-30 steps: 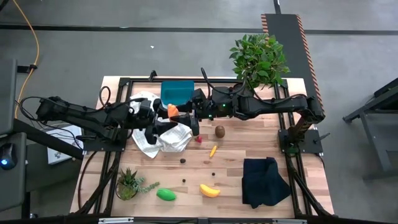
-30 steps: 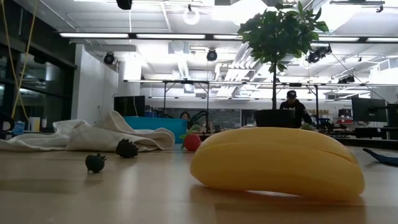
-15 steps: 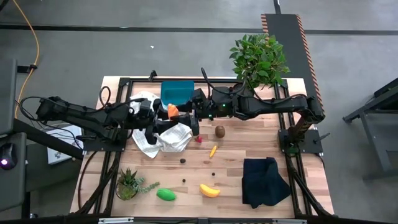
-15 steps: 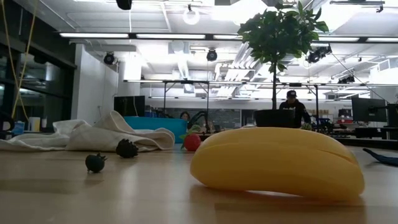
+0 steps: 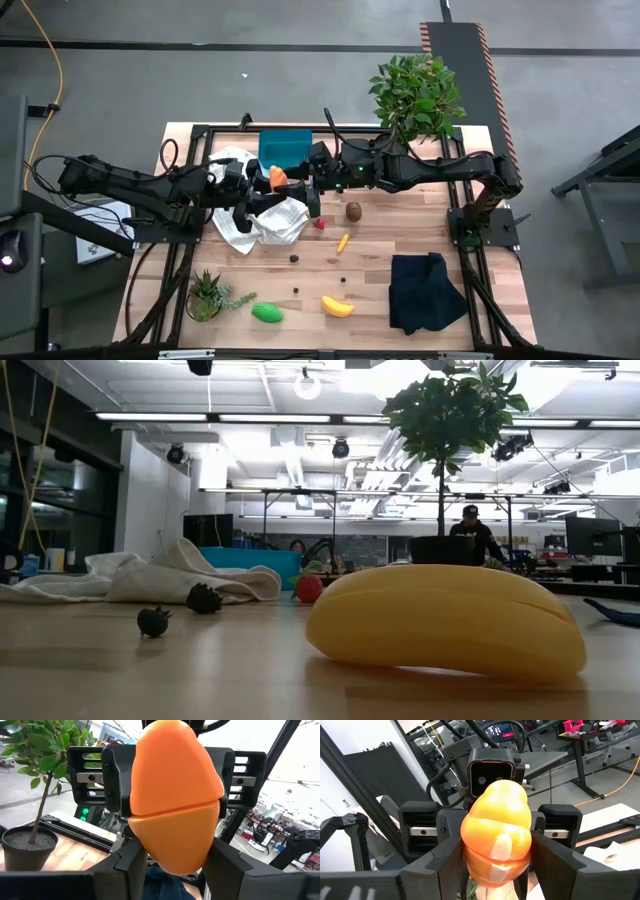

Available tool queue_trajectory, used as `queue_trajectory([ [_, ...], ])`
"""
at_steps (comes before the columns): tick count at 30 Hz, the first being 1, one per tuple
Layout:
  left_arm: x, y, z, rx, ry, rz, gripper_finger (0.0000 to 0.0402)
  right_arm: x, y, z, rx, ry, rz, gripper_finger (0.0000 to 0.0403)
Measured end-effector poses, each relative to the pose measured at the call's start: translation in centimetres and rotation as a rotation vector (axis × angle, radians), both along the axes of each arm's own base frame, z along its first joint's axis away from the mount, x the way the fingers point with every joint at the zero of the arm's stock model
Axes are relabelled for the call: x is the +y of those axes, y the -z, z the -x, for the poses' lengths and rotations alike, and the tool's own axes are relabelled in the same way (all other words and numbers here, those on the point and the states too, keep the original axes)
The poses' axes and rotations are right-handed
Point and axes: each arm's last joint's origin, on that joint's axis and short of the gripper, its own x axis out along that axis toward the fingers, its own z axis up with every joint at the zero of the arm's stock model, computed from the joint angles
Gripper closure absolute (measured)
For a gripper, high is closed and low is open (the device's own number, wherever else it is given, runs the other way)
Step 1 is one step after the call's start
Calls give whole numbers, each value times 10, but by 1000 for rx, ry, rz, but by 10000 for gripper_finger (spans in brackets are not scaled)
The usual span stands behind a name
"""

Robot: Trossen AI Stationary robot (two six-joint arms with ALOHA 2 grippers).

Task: Pick and placing Produce into tupperware
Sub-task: Put the yellow croissant into the blue bin

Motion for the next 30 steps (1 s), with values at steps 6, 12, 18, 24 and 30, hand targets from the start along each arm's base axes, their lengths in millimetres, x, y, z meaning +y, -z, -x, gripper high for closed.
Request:
queue_trajectory([
  [6, 0, -2, 0, -25, 0, 1, 241, 0, -1, 0, -6, 0, -1, 206],
  [12, 0, -3, 0, -31, 1, 2, 228, 0, -1, 0, -1, -5, -2, 206],
  [18, 0, -3, 0, -35, 6, 3, 212, 0, 0, 0, 2, -7, 0, 206],
  [24, 0, -3, 0, -37, 5, -7, 207, 0, 0, 0, 9, -7, -3, 206],
  [30, 0, -3, 0, -37, 5, -15, 217, 0, 1, 0, 12, -4, -2, 206],
])
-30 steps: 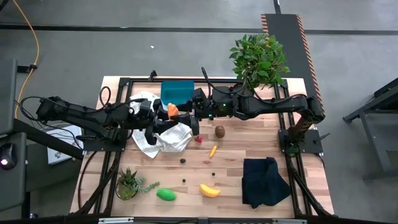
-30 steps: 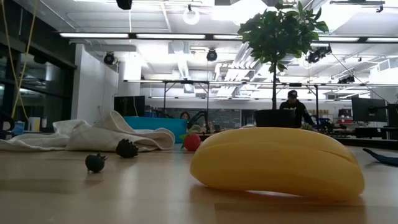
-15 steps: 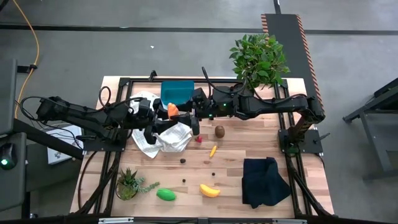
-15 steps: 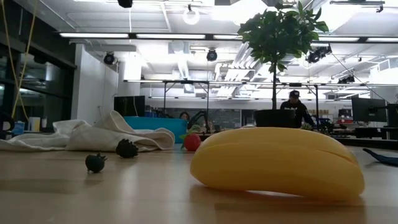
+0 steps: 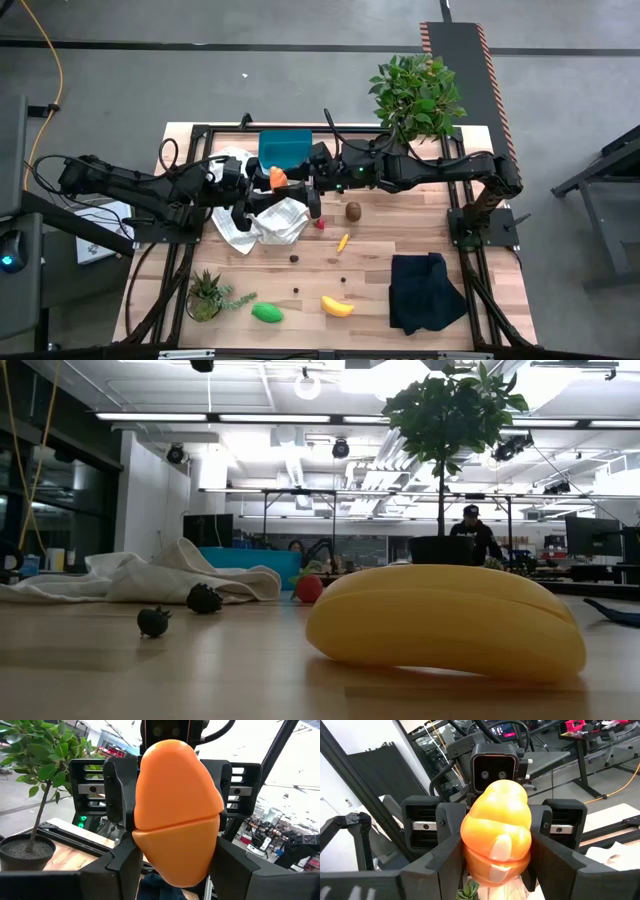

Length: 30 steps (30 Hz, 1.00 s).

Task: Pick and placing Produce into tupperware
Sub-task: Put the yellow croissant into the blue bin

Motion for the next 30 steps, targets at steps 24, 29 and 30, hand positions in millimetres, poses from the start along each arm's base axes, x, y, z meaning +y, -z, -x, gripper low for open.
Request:
queue_trajectory([
  [24, 0, 1, 0, 17, -4, -24, 222, 0, 1, 0, 5, 0, 3, 206],
  [29, 0, 1, 0, 20, -4, -25, 222, 0, 1, 0, 6, 0, 1, 206],
  [30, 0, 1, 0, 21, -4, -25, 222, 0, 1, 0, 6, 0, 1, 206],
])
